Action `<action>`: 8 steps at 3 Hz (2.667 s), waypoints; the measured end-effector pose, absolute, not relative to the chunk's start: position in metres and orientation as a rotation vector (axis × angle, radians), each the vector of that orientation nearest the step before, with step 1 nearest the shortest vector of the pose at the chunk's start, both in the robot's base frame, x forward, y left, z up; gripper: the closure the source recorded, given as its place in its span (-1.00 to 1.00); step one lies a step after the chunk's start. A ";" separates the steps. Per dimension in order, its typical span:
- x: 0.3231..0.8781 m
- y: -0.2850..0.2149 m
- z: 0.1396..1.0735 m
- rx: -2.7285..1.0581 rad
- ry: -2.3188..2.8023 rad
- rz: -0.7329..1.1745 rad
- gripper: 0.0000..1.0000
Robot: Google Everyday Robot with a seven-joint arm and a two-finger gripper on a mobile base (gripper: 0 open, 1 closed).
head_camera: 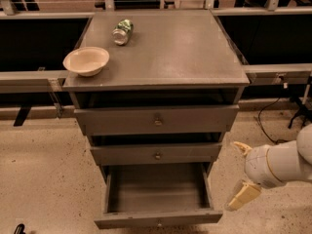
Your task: Close bottom drawer
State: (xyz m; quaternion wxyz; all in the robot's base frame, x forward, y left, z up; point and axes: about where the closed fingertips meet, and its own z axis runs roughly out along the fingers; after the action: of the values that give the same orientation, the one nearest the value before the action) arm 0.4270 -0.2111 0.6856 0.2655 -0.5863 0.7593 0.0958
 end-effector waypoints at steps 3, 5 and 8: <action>0.465 -0.237 0.595 -1.567 2.022 0.383 -1.00; 0.471 -0.235 0.454 -1.672 1.904 0.321 -1.00; 0.464 -0.232 0.389 -1.755 1.835 0.408 -0.98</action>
Offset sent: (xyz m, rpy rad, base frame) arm 0.0220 -0.0272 -0.0400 0.0977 -0.0181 0.0176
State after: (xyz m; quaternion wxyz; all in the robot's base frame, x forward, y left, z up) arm 0.4643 -0.2316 0.3889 0.2810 -0.6548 0.6849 0.1523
